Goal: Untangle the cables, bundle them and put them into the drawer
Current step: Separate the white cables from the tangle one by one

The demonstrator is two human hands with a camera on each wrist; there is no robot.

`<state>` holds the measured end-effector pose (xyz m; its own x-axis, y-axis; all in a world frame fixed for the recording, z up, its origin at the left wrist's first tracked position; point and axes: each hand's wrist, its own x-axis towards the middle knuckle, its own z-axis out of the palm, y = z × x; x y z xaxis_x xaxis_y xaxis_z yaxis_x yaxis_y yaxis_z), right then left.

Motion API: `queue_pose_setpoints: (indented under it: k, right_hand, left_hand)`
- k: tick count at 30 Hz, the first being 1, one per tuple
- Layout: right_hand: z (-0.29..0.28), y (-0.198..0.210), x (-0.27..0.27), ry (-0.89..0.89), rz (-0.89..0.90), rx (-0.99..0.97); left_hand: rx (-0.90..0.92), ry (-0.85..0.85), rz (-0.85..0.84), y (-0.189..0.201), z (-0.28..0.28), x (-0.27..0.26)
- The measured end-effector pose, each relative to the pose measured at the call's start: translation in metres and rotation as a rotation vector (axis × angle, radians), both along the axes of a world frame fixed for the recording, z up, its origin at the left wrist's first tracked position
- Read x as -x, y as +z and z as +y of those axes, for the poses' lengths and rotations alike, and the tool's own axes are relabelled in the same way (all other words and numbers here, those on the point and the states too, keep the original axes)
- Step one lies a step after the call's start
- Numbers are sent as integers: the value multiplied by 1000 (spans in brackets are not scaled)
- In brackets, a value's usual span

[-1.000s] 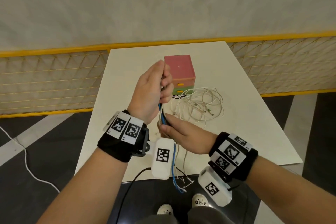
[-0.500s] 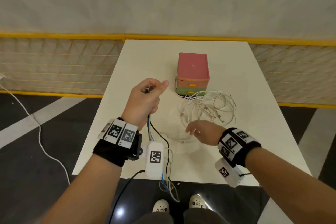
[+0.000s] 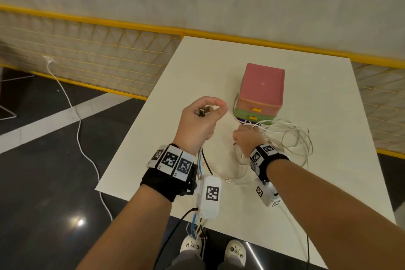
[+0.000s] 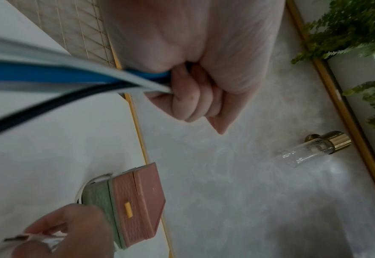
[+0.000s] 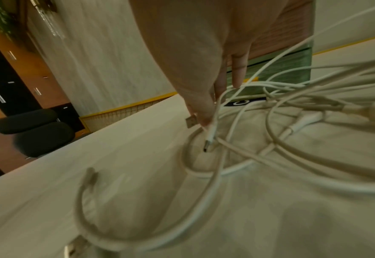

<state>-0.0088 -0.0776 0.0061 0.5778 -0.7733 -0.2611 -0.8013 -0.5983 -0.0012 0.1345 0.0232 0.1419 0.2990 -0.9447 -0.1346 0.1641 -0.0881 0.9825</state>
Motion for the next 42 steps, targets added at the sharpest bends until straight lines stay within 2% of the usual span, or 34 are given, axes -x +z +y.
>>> queue_pose_setpoints:
  k: [2, 5, 9, 11, 13, 16, 18, 21, 24, 27, 30, 32, 34, 37, 39, 41, 42]
  right_hand:
    - [-3, 2, 2, -38, -188, -17]
    - [2, 25, 8, -202, -726, -131]
    - [25, 89, 15, -344, -1405, -391]
    - [39, 118, 20, -336, -1612, -470]
    - [54, 137, 24, -317, -1699, -494]
    - [73, 146, 33, -283, -1692, -535]
    - [83, 144, 41, -252, -1600, -582]
    - [93, 142, 49, -197, -1422, -505]
    - [92, 147, 58, -152, -1257, -399]
    - [83, 148, 84, -193, -1137, -328]
    - [71, 147, 106, -267, -1111, -280]
    - [68, 150, 110, -292, -1143, -239]
    - [67, 159, 104, -291, -1186, -208]
    - [63, 176, 86, -229, -1195, -137]
    - [61, 189, 70, -149, -1149, -96]
    - [59, 201, 56, -74, -1101, -84]
    - [59, 207, 52, -49, -1085, -81]
  left_hand:
    - [8, 24, -11, -2, -2, 1]
    - [26, 71, -30, 1, -5, 3]
    - [54, 116, -47, 9, -12, 11]
    - [59, 74, -75, 16, -15, 23]
    - [64, -21, -120, 24, -13, 39]
    - [127, -57, -182, 31, -10, 53]
    - [159, 22, -229, 33, -12, 50]
    - [183, 75, -170, 39, -12, 50]
    - [228, 152, -2, 48, -9, 45]
    - [245, 266, 287, 53, -7, 16]
    - [273, 328, 565, 55, -1, -6]
    - [284, 320, 629, 52, 3, -10]
    - [289, 261, 475, 50, 8, -9]
    - [244, 92, 45, 55, 11, 2]
    - [197, -101, -204, 57, 13, 19]
    - [172, -258, -286, 53, 16, 36]
    - [172, -253, -287, 51, 17, 40]
